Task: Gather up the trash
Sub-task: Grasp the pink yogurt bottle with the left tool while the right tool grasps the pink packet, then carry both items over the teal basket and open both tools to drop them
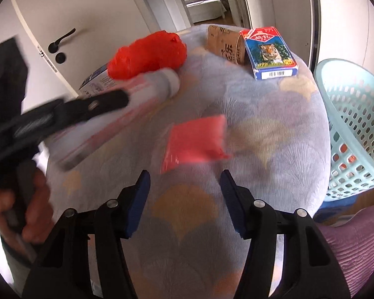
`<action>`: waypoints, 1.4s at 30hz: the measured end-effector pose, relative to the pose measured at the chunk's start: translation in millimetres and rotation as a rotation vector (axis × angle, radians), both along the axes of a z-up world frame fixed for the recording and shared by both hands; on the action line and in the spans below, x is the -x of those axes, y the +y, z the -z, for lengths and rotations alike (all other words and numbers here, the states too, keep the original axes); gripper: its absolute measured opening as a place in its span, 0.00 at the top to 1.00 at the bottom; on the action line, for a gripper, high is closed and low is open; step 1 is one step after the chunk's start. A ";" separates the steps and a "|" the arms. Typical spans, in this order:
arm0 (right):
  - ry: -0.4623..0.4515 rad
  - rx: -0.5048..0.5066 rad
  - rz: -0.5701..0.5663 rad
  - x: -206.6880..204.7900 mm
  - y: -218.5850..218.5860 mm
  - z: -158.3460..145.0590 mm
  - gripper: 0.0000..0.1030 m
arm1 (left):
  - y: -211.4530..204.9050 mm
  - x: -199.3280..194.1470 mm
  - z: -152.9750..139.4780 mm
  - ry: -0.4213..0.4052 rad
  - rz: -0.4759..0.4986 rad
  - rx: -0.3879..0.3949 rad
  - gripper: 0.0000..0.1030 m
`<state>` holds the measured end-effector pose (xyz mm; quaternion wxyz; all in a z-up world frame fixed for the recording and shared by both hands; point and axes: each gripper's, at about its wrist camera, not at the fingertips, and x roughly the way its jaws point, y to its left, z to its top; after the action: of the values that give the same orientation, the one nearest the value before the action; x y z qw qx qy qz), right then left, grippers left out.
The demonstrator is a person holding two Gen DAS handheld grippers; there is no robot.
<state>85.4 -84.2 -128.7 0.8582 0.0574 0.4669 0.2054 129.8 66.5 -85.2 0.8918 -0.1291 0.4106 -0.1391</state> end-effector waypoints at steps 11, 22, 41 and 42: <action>-0.031 0.051 0.063 -26.7 24.5 0.7 0.46 | 12.2 31.3 20.6 0.058 -0.024 -0.003 0.55; -0.125 0.167 0.089 -22.8 36.4 -1.8 0.64 | 9.8 38.6 24.2 0.058 -0.031 -0.091 0.54; -0.227 0.107 0.193 -8.2 -35.5 -55.6 0.66 | -43.1 37.6 2.9 0.017 0.132 0.009 0.55; -0.242 0.106 0.203 -6.7 -42.2 -60.8 0.66 | -49.4 37.1 -2.8 0.000 0.139 0.005 0.55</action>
<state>92.1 -126.4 -67.8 0.9264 0.0338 0.3620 0.0982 92.7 17.1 -82.5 0.8797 -0.1027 0.4181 -0.2017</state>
